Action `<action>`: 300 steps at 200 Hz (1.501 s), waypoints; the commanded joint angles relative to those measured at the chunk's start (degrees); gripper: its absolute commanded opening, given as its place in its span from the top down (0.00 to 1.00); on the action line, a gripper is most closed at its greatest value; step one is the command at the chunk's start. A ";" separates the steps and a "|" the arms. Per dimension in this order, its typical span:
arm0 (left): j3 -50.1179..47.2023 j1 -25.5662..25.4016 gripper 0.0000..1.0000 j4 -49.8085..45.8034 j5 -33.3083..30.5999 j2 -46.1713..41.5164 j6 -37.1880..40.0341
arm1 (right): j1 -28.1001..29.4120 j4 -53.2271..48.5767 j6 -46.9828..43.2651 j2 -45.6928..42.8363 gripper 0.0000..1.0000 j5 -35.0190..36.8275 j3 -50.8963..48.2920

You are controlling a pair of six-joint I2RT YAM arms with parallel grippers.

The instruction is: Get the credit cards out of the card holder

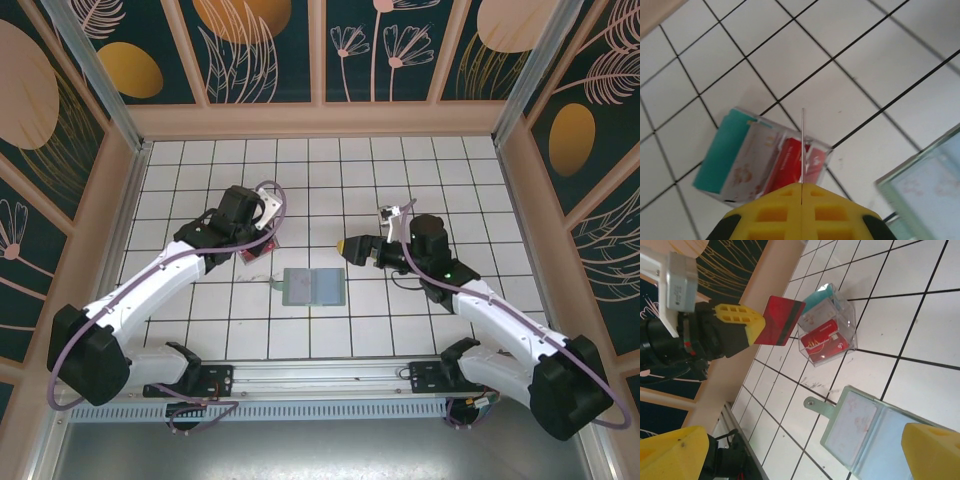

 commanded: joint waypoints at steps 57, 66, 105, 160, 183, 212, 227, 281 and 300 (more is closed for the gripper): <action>-7.21 0.24 1.00 5.60 -6.72 1.97 16.82 | 0.28 -0.84 -2.67 -1.30 0.01 1.82 -0.97; -7.29 0.24 1.00 6.11 -7.18 2.27 16.98 | 0.28 -1.01 -2.71 -1.24 0.01 1.90 -1.06; -8.17 0.24 1.00 8.41 -7.65 3.73 17.97 | 0.28 -0.78 -2.58 -1.16 0.01 1.82 -1.44; -7.20 0.24 1.00 8.98 -4.97 6.47 17.09 | 0.28 -1.63 -2.47 -1.12 0.01 2.08 -1.70; -7.78 0.28 1.00 9.70 -5.30 7.01 17.43 | 0.28 -1.50 -2.28 -1.07 0.01 2.09 -1.97; -8.82 0.24 1.00 10.06 -5.26 7.04 17.82 | 0.28 -1.45 -2.27 -1.02 0.01 2.26 -2.06; -10.10 0.28 1.00 11.15 -6.44 7.02 18.30 | 0.28 -1.44 -2.27 -1.00 0.01 2.25 -2.10; -12.38 0.27 0.85 13.92 -8.84 6.47 18.49 | 0.28 -1.40 -2.27 -0.73 0.01 2.02 -2.06; -12.48 0.24 0.62 14.78 -10.02 6.44 18.43 | 0.28 -1.43 -2.27 -0.69 0.01 1.93 -1.98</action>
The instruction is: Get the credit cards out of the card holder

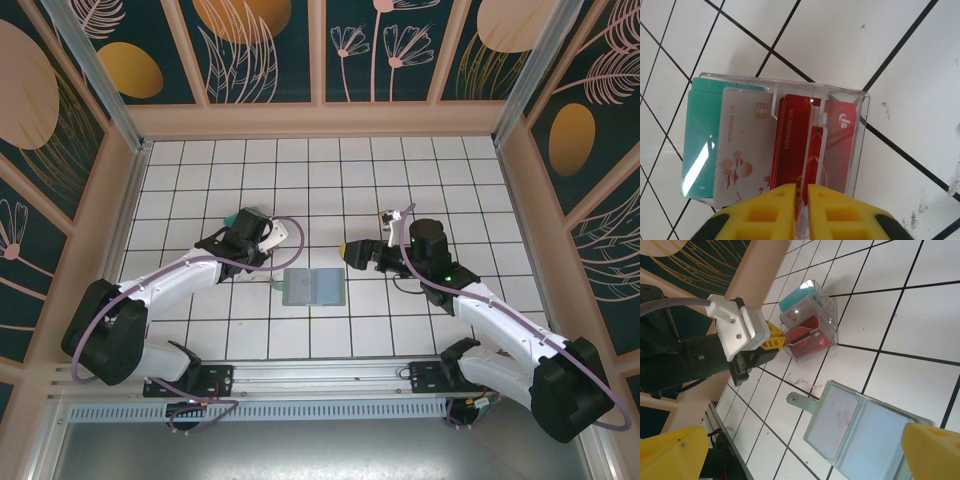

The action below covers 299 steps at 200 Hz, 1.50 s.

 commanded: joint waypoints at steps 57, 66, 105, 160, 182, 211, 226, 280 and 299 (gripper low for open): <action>-1.03 0.24 0.51 5.24 -5.87 -0.55 0.42 | 0.28 0.02 0.23 -0.32 0.01 -0.01 -0.69; -0.59 0.24 0.51 4.96 -5.76 -0.93 0.01 | 0.28 0.04 0.33 -0.29 0.01 -0.10 -0.77; 2.88 0.26 0.34 3.91 -6.42 -2.54 -4.91 | 0.26 -1.23 -0.22 1.00 0.01 -0.25 -0.23; 15.69 0.24 0.28 -7.84 -7.66 0.93 -26.62 | 4.08 -9.45 -1.44 10.07 0.21 6.73 4.09; 19.41 0.24 0.34 -14.31 -3.00 2.30 -35.21 | 4.84 -8.19 -0.30 12.80 0.51 7.41 3.38; 18.32 0.24 0.41 -15.77 3.48 1.09 -45.66 | 5.51 -7.52 1.24 16.55 0.76 8.96 3.00; 16.17 0.24 0.42 -14.50 9.53 -0.39 -50.66 | 6.01 -7.46 1.73 18.18 0.80 9.71 2.83; 2.67 0.19 0.43 -2.71 25.16 -6.02 -68.05 | 7.99 -6.89 2.73 24.20 1.00 9.92 2.99; -1.81 0.15 0.43 0.97 28.57 -6.92 -72.53 | 8.61 -6.79 3.13 25.85 1.00 9.92 3.27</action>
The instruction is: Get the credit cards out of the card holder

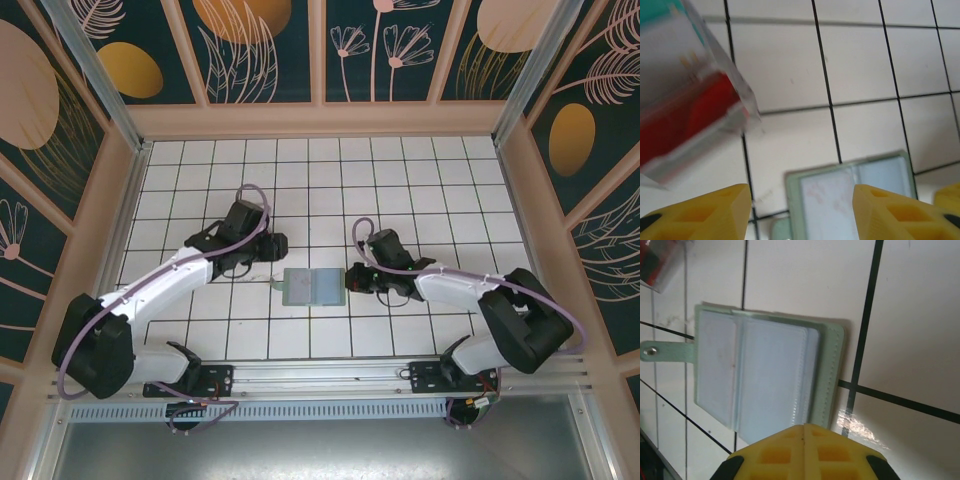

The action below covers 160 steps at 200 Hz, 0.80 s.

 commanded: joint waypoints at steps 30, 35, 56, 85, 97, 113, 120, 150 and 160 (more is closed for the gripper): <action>-9.13 -0.73 0.43 10.89 10.06 -2.17 -13.84 | 1.23 0.81 1.86 4.21 1.00 1.24 1.13; -9.53 -0.91 0.43 11.38 10.31 -1.97 -14.28 | 1.29 0.71 1.90 4.64 1.00 1.24 1.25; -10.31 -1.99 0.43 12.63 10.80 -1.12 -15.08 | 1.35 0.47 1.69 6.31 1.00 1.20 1.64; -10.14 -3.96 0.44 13.60 11.15 1.10 -15.59 | 1.65 0.81 2.10 6.99 1.00 1.39 1.44; -9.98 -4.70 0.45 13.53 11.37 2.40 -15.53 | 1.75 0.89 2.21 6.99 1.00 1.38 1.35; -9.77 -5.25 0.45 12.75 11.02 4.00 -15.10 | 1.75 0.59 2.21 6.83 1.00 1.24 1.47; -9.78 -5.22 0.46 12.41 10.64 4.43 -15.04 | 1.75 0.39 2.21 6.69 1.00 1.24 1.55; -9.64 -5.72 0.46 12.39 10.89 6.05 -14.62 | 1.75 0.28 2.21 6.18 1.00 1.33 1.39; -9.52 -5.90 0.46 12.28 10.96 6.71 -14.54 | 1.71 0.39 2.14 6.15 1.00 1.16 1.39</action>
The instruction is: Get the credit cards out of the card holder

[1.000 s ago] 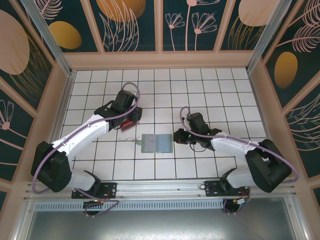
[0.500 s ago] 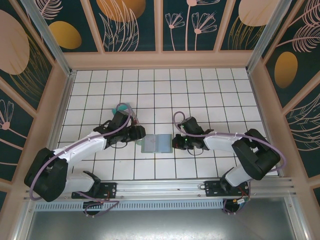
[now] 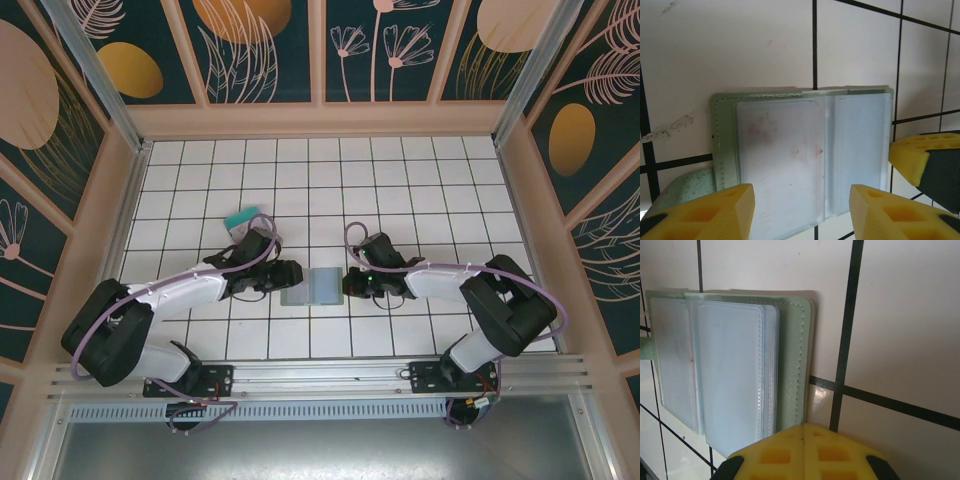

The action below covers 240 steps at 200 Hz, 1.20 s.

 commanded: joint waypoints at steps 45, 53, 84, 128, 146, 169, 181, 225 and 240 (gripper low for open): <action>0.65 -1.21 0.47 -0.17 1.07 4.31 0.53 | 0.62 -0.37 0.79 0.26 1.00 0.89 0.39; 0.69 -1.34 0.46 0.01 1.21 4.67 0.53 | 0.62 -0.22 0.79 0.26 1.00 0.78 0.39; 0.78 -2.02 0.46 1.19 2.32 5.73 0.73 | 0.62 -0.06 0.88 0.54 1.00 0.72 0.39; 1.00 -2.75 0.46 4.20 5.11 6.10 0.52 | 0.70 0.15 1.14 0.69 1.00 0.63 0.39; 1.39 -3.11 0.46 4.74 5.83 6.02 0.71 | 0.70 0.13 1.16 0.87 1.00 0.58 0.47; 1.75 -3.26 0.44 5.11 6.20 5.41 0.90 | 0.70 0.12 1.14 0.87 1.00 0.63 0.39; 1.88 -3.25 0.42 5.37 6.59 5.12 1.02 | 0.70 0.24 1.13 0.90 1.00 0.63 0.39; 3.36 -3.48 0.34 5.29 7.34 4.92 1.77 | 0.70 0.50 1.23 1.28 1.00 0.54 0.39; 3.80 -3.51 0.37 5.44 7.75 4.93 1.87 | 0.70 0.40 1.23 1.26 1.00 0.62 0.43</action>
